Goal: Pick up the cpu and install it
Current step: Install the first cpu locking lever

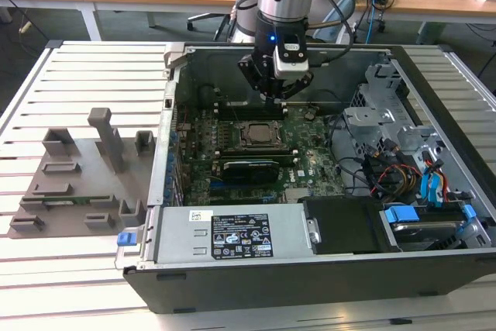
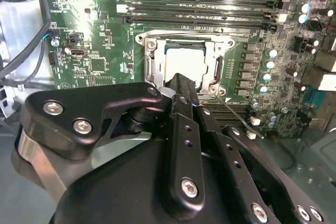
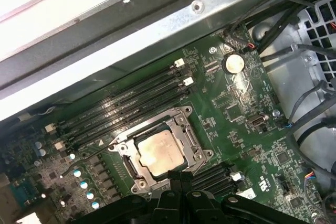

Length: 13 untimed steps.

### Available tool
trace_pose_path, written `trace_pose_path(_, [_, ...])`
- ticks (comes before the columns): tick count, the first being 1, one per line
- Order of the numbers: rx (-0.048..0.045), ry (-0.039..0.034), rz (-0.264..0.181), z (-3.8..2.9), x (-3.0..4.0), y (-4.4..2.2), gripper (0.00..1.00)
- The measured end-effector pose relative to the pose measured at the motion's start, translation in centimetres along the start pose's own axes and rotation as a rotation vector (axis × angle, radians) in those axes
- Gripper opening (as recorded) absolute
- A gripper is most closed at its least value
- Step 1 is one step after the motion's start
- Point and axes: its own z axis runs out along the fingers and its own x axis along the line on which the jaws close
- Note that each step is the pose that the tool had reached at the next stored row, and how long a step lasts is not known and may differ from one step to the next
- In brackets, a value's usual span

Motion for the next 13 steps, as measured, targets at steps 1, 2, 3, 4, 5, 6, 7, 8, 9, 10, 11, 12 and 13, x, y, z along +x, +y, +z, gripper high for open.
trace_pose_path(1, [-0.0005, -0.0012, -0.014, 0.00, 0.00, 0.00, 0.11])
trace_pose_path(2, [-0.0007, -0.0018, -0.022, 0.00, 0.00, 0.00, 0.11])
trace_pose_path(3, [-0.0011, -0.0026, -0.032, 0.00, 0.00, 0.00, 0.11])
trace_pose_path(4, [-0.0015, -0.0036, -0.044, 0.00, 0.00, 0.00, 0.11])
trace_pose_path(5, [-0.0022, -0.0050, -0.061, 0.00, 0.00, 0.00, 0.11])
trace_pose_path(6, [-0.0025, -0.0057, -0.070, 0.00, 0.00, 0.00, 0.11])
trace_pose_path(7, [-0.0031, -0.0072, -0.089, 0.00, 0.00, 0.00, 0.11])
trace_pose_path(8, [-0.0036, -0.0083, -0.102, 0.00, 0.00, 0.00, 0.11])
trace_pose_path(9, [-0.0044, -0.0102, -0.125, 0.00, 0.00, 0.00, 0.11])
trace_pose_path(10, [-0.0048, -0.0114, -0.140, 0.00, 0.00, 0.00, 0.11])
trace_pose_path(11, [-0.0053, -0.0122, -0.151, 0.00, 0.00, 0.00, 0.11])
trace_pose_path(12, [-0.0055, -0.0127, -0.157, 0.00, 0.00, 0.00, 0.11])
trace_pose_path(13, [-0.0060, -0.0137, -0.170, 0.00, 0.00, 0.00, 0.11])
